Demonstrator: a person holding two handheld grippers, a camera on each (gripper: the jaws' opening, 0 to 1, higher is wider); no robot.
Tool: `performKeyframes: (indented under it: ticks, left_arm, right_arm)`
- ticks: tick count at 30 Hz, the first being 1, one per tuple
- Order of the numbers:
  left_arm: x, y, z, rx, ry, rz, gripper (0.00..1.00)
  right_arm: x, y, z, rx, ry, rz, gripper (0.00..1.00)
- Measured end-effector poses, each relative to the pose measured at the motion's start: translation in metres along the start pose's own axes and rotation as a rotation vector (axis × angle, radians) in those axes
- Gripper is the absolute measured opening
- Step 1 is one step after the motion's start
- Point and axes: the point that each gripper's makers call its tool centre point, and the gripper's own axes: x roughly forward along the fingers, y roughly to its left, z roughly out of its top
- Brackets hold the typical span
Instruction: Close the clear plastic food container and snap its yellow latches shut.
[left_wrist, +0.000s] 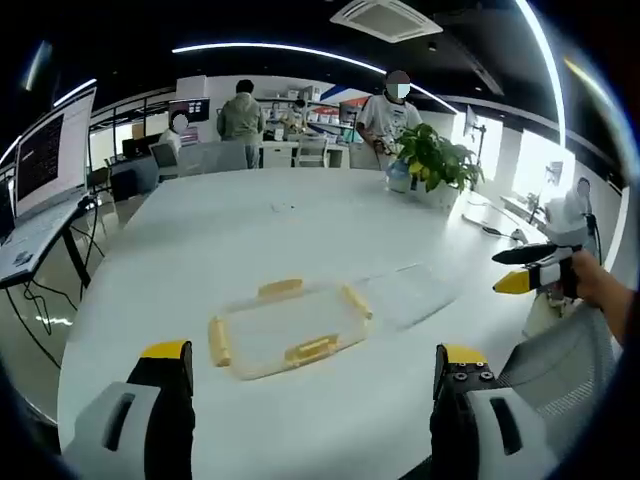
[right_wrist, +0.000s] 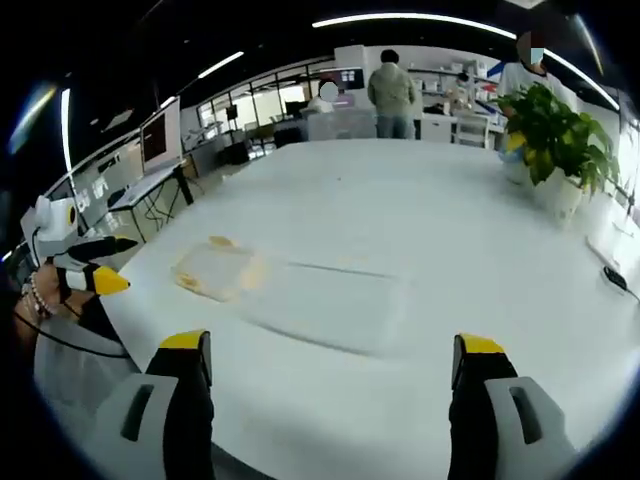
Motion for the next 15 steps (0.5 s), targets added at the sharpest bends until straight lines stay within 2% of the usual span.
performKeyframes:
  ticks: [15]
  left_arm:
    - [-0.0008, -0.0060, -0.0009, 0.005, 0.009, -0.014, 0.99]
  right_arm:
    - [0.0010, 0.0009, -0.0046, 0.002, 0.026, 0.003, 0.96]
